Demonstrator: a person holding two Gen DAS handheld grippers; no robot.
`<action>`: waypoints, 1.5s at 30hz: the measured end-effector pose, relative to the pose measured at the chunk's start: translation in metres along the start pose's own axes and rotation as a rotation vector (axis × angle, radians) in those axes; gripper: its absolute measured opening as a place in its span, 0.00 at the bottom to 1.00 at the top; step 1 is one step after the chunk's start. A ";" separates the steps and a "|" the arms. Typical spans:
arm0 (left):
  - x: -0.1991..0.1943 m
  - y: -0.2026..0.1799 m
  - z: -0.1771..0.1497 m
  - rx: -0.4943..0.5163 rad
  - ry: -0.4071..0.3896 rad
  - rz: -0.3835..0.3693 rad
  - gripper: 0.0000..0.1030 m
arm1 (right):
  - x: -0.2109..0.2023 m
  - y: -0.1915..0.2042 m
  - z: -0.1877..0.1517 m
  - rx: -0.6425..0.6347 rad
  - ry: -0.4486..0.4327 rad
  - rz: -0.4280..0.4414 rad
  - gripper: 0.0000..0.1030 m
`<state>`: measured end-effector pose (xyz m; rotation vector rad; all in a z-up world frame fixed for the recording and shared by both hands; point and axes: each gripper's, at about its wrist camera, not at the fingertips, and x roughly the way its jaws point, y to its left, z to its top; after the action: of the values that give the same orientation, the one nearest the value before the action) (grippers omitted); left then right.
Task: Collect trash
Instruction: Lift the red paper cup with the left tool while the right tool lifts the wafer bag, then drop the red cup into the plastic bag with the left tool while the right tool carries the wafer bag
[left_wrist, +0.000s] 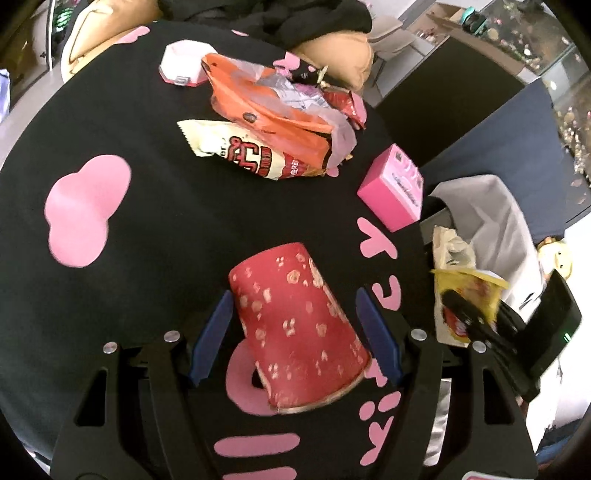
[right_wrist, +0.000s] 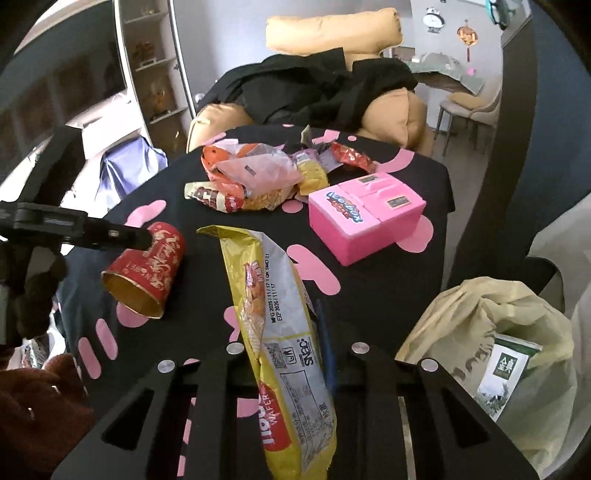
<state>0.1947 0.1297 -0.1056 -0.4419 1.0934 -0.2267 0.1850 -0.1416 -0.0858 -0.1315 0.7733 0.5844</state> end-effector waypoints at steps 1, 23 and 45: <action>0.006 0.002 0.003 -0.019 0.015 0.019 0.64 | -0.003 -0.001 -0.001 0.004 -0.007 0.000 0.21; -0.021 -0.194 -0.008 0.478 -0.439 -0.191 0.55 | -0.103 -0.110 -0.033 0.252 -0.243 -0.210 0.21; 0.132 -0.282 -0.035 0.568 -0.210 -0.295 0.57 | -0.127 -0.195 -0.072 0.438 -0.253 -0.318 0.21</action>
<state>0.2328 -0.1811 -0.0977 -0.1082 0.7114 -0.7146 0.1743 -0.3846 -0.0689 0.2177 0.6018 0.1169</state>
